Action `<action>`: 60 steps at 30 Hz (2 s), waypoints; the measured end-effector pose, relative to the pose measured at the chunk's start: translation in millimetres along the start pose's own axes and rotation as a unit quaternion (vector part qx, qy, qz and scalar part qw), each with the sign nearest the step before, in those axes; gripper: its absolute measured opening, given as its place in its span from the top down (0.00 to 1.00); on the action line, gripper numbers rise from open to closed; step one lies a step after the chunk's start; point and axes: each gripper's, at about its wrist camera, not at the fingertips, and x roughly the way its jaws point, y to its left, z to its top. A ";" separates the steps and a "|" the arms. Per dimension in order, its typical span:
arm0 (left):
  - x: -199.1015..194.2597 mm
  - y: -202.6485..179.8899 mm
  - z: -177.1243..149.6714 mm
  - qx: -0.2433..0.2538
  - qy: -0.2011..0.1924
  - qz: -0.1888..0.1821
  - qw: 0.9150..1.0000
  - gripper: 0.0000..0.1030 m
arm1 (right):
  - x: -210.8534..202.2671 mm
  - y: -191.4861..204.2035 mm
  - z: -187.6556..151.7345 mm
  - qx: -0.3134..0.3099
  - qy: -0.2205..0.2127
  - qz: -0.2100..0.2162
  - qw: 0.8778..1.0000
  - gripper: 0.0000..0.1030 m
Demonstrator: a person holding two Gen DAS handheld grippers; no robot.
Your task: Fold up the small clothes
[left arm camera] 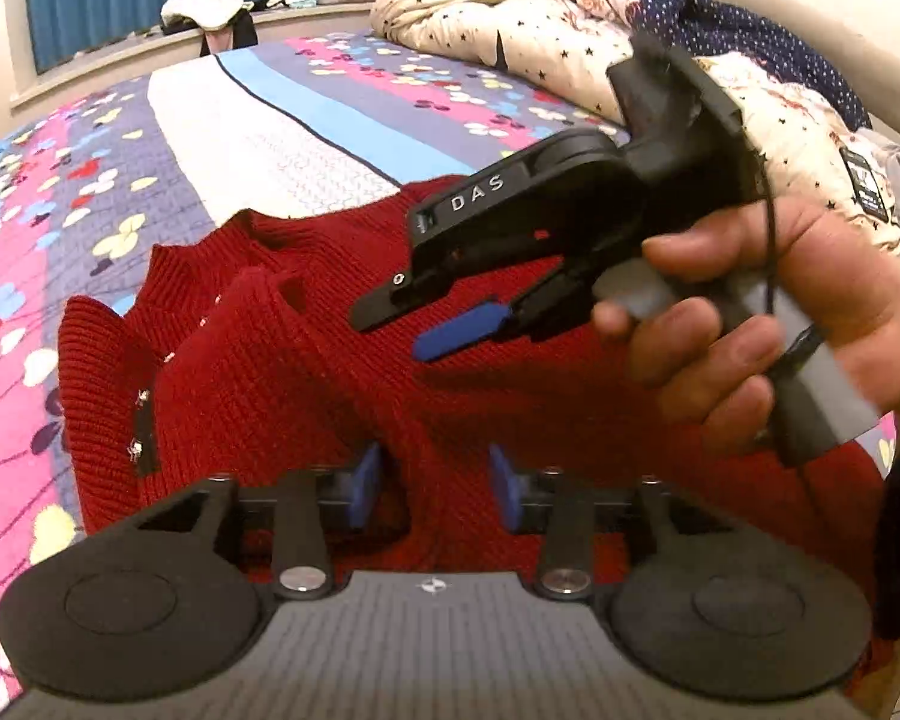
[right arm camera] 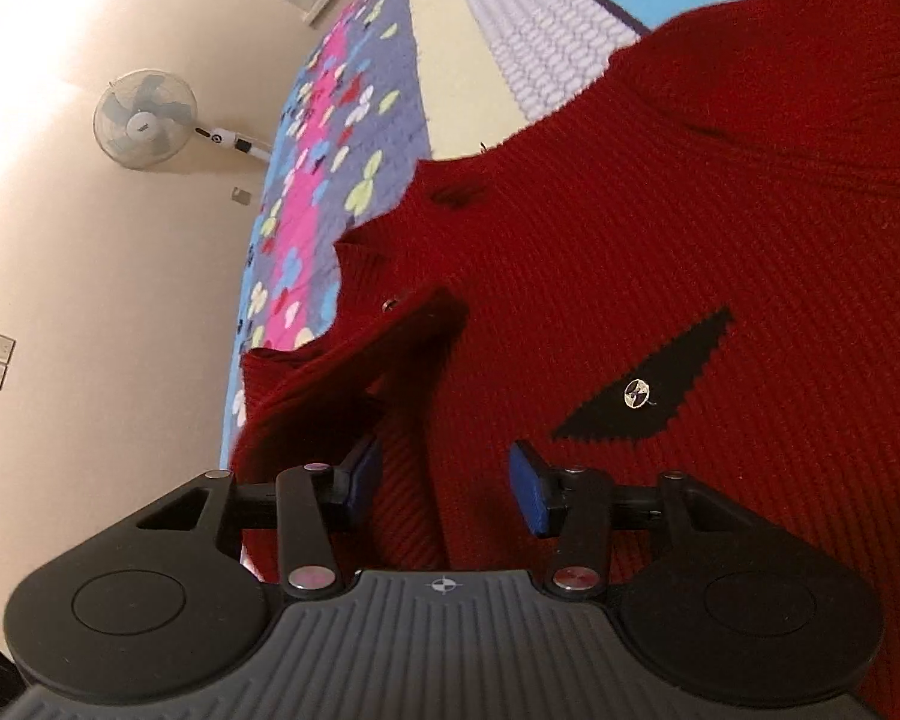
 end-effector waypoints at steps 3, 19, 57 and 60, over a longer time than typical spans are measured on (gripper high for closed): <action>0.2 -4.9 0.9 0.008 0.005 0.003 1.000 0.53 | 3.6 -3.8 1.5 0.024 -0.008 0.024 0.999 0.51; 2.6 1.9 -2.2 -0.021 -0.009 -0.016 1.000 0.53 | 1.1 39.7 1.7 -0.088 -0.034 0.079 0.992 0.89; 11.5 119.3 -14.7 -0.230 -0.060 0.273 0.932 0.86 | -48.5 -16.3 0.0 0.116 -0.219 -0.117 0.962 0.89; -15.2 162.6 -39.2 -0.316 -0.069 0.272 0.906 0.86 | -36.9 -0.1 1.0 0.097 -0.175 0.011 0.980 0.87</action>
